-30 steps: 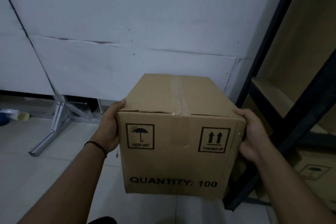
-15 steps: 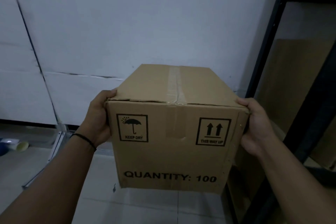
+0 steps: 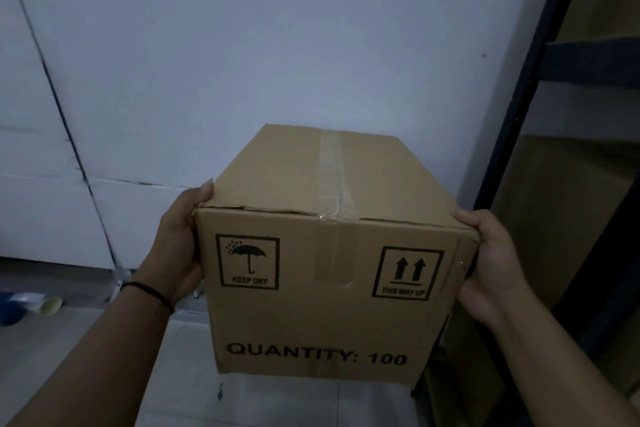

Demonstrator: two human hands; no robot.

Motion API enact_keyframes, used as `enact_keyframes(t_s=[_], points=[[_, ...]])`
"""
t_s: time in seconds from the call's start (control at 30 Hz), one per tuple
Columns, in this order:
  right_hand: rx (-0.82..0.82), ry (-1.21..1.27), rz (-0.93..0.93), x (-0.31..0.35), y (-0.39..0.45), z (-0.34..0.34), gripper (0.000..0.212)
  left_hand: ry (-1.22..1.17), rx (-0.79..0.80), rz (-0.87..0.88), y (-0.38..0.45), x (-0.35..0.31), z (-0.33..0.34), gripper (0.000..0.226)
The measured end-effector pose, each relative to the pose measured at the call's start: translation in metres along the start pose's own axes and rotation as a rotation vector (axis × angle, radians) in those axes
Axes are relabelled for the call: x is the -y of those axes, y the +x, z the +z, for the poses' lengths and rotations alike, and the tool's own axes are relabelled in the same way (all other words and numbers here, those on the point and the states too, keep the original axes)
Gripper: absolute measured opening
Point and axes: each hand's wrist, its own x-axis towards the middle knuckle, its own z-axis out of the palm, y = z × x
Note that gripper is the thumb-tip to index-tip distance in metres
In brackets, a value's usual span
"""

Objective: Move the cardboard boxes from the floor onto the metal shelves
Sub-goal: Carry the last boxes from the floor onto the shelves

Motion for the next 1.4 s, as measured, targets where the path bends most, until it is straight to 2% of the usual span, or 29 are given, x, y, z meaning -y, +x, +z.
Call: enact_keyframes(t_s=[0.23, 0.37, 0.67, 0.87, 1.03, 1.23, 1.4], points=[[-0.062, 0.011, 0.036, 0.123, 0.0, 0.047, 0.033, 0.005, -0.035, -0.057, 0.017, -0.116, 0.061, 0.044], [-0.075, -0.002, 0.047, 0.214, -0.006, 0.086, 0.032, 0.03, -0.046, -0.05, 0.021, -0.208, 0.101, 0.043], [0.0, -0.025, -0.048, 0.347, -0.044, 0.151, 0.043, 0.049, -0.012, 0.08, -0.005, -0.357, 0.161, 0.048], [0.033, -0.061, -0.162, 0.384, -0.102, 0.19, 0.056, 0.019, 0.068, 0.151, -0.039, -0.417, 0.162, 0.045], [-0.016, -0.063, -0.245, 0.394, -0.158, 0.223, 0.042, -0.021, 0.183, 0.171, -0.063, -0.455, 0.147, 0.048], [-0.081, -0.056, -0.339, 0.396, -0.233, 0.27, 0.042, -0.041, 0.294, 0.188, -0.098, -0.5, 0.117, 0.046], [-0.16, -0.086, -0.433, 0.419, -0.291, 0.288, 0.044, -0.07, 0.419, 0.191, -0.118, -0.526, 0.124, 0.045]])
